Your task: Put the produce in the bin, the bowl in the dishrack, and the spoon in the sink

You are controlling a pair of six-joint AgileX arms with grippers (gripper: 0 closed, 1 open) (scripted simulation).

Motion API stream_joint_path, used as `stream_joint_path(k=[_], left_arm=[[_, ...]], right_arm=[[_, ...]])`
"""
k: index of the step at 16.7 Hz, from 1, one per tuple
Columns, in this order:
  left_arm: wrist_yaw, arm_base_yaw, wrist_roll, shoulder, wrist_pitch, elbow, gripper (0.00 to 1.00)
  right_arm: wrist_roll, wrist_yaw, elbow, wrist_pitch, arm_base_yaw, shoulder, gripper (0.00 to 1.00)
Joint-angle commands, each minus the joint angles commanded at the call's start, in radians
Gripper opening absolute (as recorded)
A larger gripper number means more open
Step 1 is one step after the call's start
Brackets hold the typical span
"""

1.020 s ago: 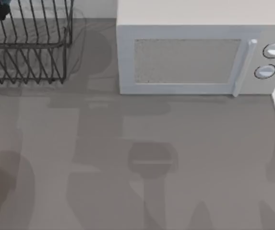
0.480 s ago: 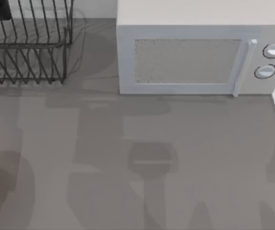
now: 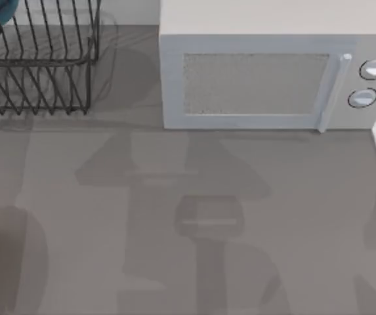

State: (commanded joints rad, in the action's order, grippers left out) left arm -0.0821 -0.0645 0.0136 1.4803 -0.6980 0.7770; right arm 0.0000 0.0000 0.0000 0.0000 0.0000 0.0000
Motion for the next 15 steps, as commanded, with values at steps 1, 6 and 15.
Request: stream_joint_path(k=[1, 6, 15], left_arm=[[0.003, 0.003, -0.001, -0.062, 0.028, -0.031, 1.00], [0.025, 0.018, -0.003, -0.434, 0.201, -0.224, 1.00], [0.070, 0.048, -0.007, -1.199, 0.563, -0.626, 1.00]], right_arm=[[0.000, 0.000, 0.000, 0.000, 0.000, 0.000, 1.00], [0.000, 0.000, 0.000, 0.000, 0.000, 0.000, 1.00], [0.000, 0.000, 0.000, 0.000, 0.000, 0.000, 1.00]])
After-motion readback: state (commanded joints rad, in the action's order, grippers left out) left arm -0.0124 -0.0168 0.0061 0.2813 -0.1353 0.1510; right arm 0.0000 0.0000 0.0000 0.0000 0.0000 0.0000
